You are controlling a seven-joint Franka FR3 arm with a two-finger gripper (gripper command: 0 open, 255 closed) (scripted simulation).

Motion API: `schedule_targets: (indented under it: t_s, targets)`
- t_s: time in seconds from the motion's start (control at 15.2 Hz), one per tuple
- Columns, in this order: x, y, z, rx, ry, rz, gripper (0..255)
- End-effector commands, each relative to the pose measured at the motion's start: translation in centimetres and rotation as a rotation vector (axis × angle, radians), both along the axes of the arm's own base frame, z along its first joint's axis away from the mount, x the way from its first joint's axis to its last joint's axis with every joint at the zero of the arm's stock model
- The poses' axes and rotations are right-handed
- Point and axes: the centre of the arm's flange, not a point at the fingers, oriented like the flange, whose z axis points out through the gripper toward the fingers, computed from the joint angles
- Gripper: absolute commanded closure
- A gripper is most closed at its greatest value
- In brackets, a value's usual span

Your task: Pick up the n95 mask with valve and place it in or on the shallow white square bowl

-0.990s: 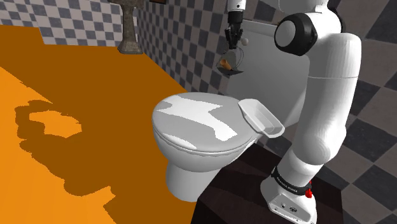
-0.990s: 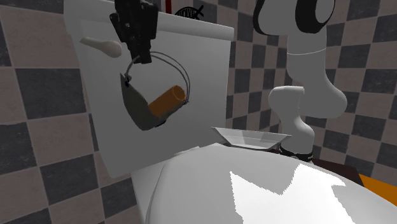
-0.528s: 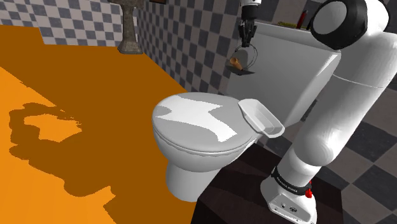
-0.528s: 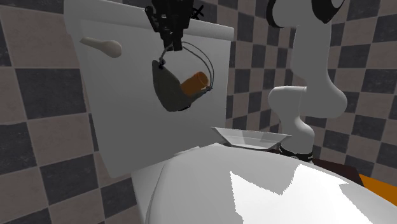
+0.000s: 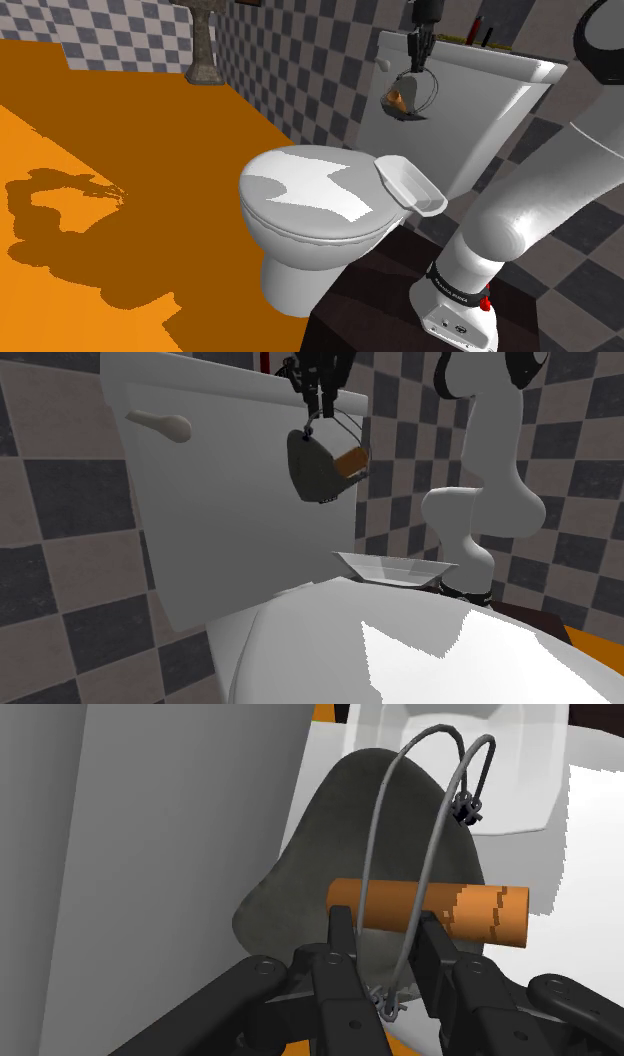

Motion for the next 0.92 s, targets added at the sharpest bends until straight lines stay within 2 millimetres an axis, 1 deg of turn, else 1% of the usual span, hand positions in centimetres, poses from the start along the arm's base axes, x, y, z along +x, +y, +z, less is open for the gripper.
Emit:
schedule_targets:
  t_s: [0.0, 0.33, 0.86]
  targets:
    - [-2.6, 0.6, 0.7, 0.0, 0.0, 0.0, 255]
    - [-8.5, 2.2, 2.5, 0.0, 0.0, 0.0, 255]
    - [-8.5, 2.2, -1.7, 0.0, 0.0, 0.0, 255]
